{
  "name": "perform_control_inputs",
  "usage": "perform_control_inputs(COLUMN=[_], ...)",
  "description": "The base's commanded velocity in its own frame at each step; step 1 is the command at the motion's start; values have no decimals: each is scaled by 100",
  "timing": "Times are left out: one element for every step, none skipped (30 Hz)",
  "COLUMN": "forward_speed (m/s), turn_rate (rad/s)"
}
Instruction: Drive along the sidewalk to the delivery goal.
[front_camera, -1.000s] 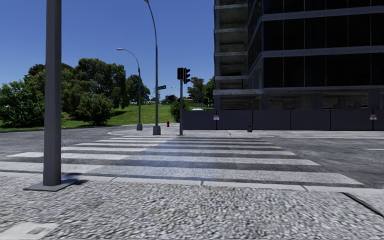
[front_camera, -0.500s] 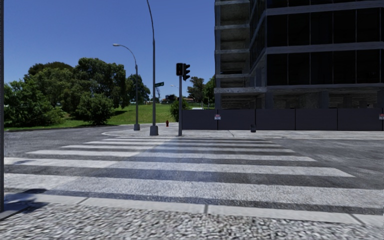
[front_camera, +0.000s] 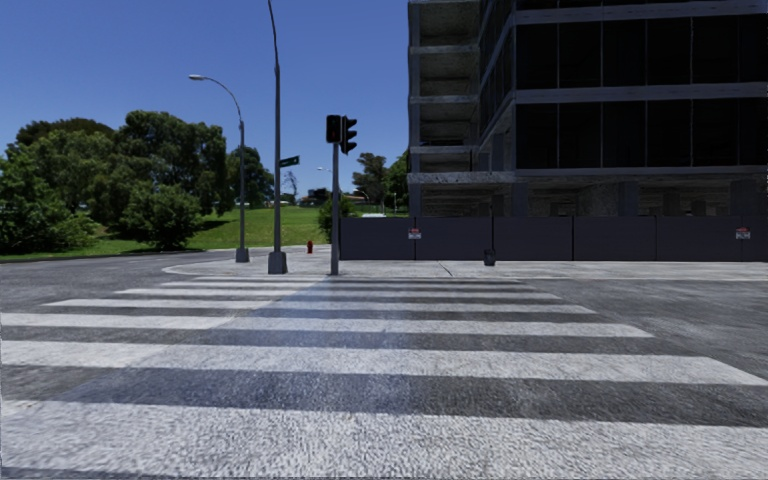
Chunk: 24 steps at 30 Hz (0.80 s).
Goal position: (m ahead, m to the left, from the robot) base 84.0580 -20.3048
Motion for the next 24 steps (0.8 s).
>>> perform_control_inputs(forward_speed=[144,144,144,144,144,144,144,144,144,144,144,144,144,144,144,144,144,144,144,144,144,144,144,144], turn_rate=[0,0,0,0,0,-5,-50,-73,-73,-102,-120,-120,-44,-44,-2,0,0,0,0,0,0,0,0,0])
